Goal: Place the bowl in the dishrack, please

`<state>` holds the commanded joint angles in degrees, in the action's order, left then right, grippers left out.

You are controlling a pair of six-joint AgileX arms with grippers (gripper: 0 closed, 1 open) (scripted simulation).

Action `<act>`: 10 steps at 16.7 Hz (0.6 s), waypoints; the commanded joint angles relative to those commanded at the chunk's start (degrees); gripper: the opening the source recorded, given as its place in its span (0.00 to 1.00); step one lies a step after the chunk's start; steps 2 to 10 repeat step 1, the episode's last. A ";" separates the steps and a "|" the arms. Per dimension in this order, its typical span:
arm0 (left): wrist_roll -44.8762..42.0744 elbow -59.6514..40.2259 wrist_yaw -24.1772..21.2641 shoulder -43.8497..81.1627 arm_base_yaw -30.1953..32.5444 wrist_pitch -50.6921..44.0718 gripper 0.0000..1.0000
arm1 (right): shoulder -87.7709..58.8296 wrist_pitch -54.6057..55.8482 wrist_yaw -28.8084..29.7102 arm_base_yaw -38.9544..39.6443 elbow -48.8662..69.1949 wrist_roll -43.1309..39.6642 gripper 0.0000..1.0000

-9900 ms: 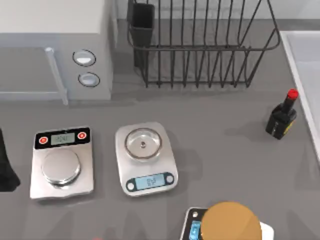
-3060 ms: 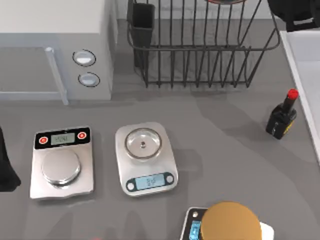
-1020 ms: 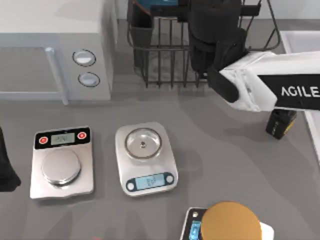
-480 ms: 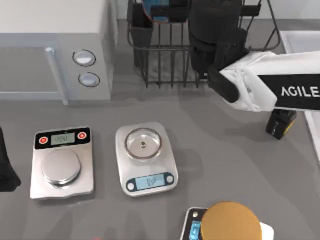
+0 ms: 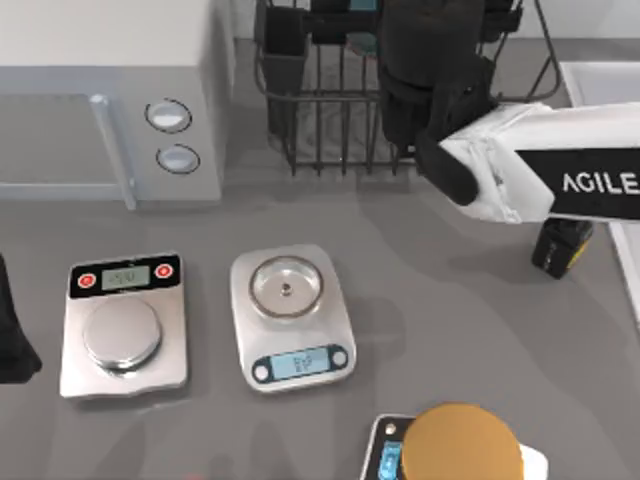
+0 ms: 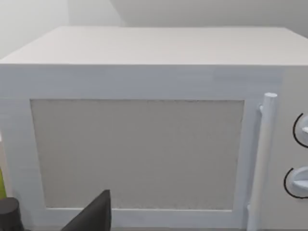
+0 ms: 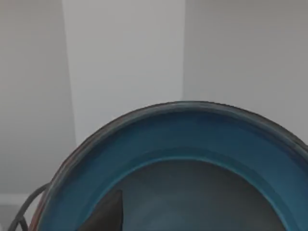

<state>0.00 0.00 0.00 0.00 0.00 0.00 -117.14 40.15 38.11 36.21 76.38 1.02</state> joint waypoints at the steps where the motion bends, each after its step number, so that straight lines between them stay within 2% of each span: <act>1: 0.00 0.00 0.00 0.00 0.00 0.00 1.00 | 0.00 0.00 0.00 0.00 0.00 0.00 1.00; 10: 0.00 0.00 0.00 0.00 0.00 0.00 1.00 | 0.00 0.00 0.00 0.00 0.00 0.00 1.00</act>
